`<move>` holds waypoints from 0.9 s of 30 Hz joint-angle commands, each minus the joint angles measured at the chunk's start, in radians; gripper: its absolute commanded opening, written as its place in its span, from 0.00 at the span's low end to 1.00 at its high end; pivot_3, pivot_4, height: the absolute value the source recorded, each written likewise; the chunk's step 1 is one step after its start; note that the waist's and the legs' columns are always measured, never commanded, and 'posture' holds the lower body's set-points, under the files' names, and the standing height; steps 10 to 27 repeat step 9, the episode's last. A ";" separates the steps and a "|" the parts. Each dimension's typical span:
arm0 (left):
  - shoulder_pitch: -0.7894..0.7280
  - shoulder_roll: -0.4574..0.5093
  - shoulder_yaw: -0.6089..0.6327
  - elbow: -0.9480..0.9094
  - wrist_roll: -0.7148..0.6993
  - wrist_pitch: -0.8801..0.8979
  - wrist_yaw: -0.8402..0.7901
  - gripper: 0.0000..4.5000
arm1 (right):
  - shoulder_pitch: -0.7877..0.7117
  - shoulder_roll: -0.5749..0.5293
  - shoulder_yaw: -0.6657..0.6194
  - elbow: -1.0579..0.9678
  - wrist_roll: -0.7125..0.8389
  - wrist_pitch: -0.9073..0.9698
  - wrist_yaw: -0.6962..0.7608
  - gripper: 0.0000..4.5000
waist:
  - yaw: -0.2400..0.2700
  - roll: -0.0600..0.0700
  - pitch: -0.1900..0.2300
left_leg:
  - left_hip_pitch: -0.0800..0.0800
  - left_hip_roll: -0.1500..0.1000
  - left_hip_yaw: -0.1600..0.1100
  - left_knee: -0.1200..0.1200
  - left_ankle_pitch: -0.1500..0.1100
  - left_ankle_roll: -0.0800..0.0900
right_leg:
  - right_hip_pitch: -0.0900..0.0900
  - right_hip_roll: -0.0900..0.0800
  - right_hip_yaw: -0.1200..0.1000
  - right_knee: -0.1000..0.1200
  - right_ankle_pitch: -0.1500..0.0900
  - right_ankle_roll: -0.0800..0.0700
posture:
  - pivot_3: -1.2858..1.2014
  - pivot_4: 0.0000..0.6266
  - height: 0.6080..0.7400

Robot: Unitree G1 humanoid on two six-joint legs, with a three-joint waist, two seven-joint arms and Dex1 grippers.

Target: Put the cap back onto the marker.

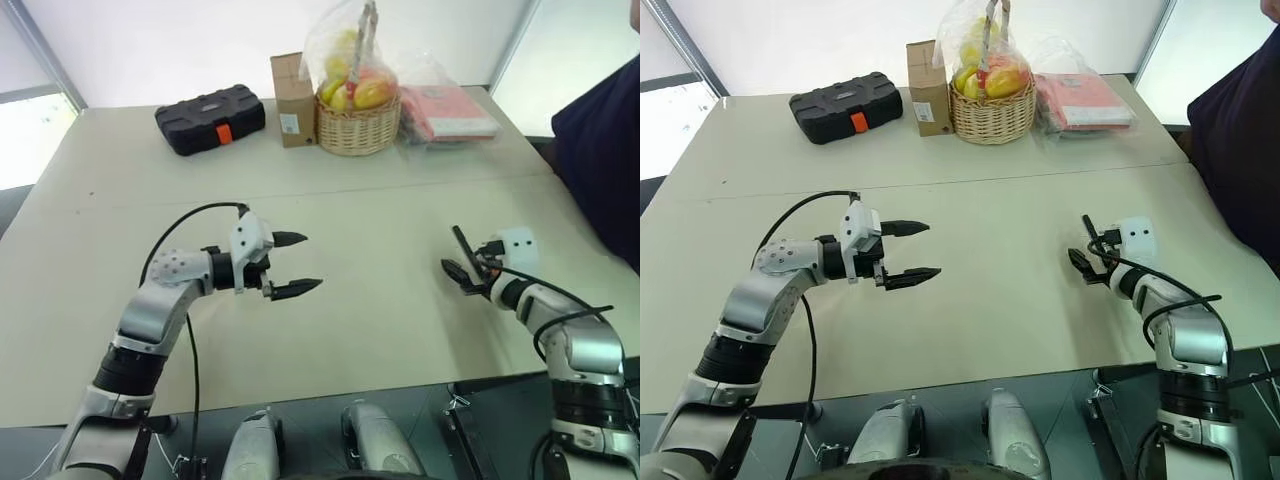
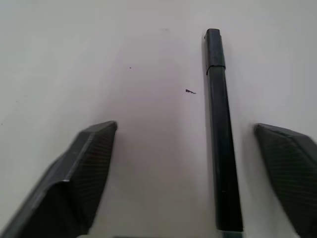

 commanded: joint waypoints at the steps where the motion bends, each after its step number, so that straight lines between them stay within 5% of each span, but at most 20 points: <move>1: -0.024 0.002 -0.001 -0.008 -0.016 -0.003 -0.013 1.00 | -0.010 -0.079 -0.024 -0.134 0.040 0.027 0.055 0.99 | 0.000 0.000 0.000 | 0.000 0.000 0.000 0.000 0.000 0.000 | 0.000 0.000 0.000 0.000 0.000 0.000 | 0.52 0.24 1.00; 9: -0.039 -0.013 -0.004 0.030 -0.020 -0.010 -0.031 1.00 | 0.124 -0.336 -0.149 -0.469 0.225 0.205 0.265 0.99 | 0.005 0.000 0.000 | 0.000 -0.001 -0.002 -0.001 0.000 0.000 | 0.000 0.000 0.000 -0.001 -0.001 0.002 | 0.52 0.24 1.00; 27: -0.039 -0.013 -0.004 0.030 -0.020 -0.010 -0.031 1.00 | 0.124 -0.336 -0.149 -0.469 0.225 0.205 0.265 0.99 | 0.005 0.000 0.000 | 0.000 -0.001 -0.002 -0.001 0.000 0.000 | 0.000 0.000 0.000 -0.001 -0.001 0.002 | 0.52 0.24 1.00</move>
